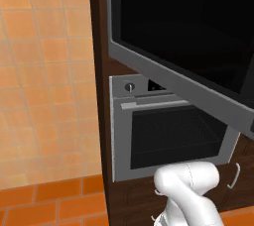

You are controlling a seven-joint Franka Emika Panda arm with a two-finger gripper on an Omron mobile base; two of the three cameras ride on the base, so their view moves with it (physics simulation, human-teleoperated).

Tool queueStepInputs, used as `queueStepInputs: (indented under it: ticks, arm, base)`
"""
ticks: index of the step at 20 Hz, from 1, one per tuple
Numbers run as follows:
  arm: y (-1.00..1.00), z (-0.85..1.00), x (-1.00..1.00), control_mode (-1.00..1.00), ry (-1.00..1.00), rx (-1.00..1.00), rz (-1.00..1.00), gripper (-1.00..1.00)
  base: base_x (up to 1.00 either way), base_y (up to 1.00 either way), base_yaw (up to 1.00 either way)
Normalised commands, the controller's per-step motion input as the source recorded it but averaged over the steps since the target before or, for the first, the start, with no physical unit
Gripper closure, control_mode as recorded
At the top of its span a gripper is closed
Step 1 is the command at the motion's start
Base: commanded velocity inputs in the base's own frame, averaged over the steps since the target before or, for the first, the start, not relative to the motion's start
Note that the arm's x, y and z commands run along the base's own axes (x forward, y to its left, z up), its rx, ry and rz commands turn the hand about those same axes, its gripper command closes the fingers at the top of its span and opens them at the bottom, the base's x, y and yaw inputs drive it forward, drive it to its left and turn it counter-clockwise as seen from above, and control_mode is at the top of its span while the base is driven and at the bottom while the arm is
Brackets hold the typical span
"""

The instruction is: Open the microwave, place the bowl with waffle inside the microwave, then close the microwave door and turn it on.

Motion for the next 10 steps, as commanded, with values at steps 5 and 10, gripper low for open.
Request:
queueStepInputs:
  ticks: [5,10]
  arm:
    - [0.94,0.00,0.00,-1.00,0.00,0.00,0.00,-1.00]
    - [0.90,0.00,-0.05,-1.00,0.05,0.00,0.03,-1.00]
  base:
    - [0.00,0.00,0.00]
    - [0.00,0.00,0.00]
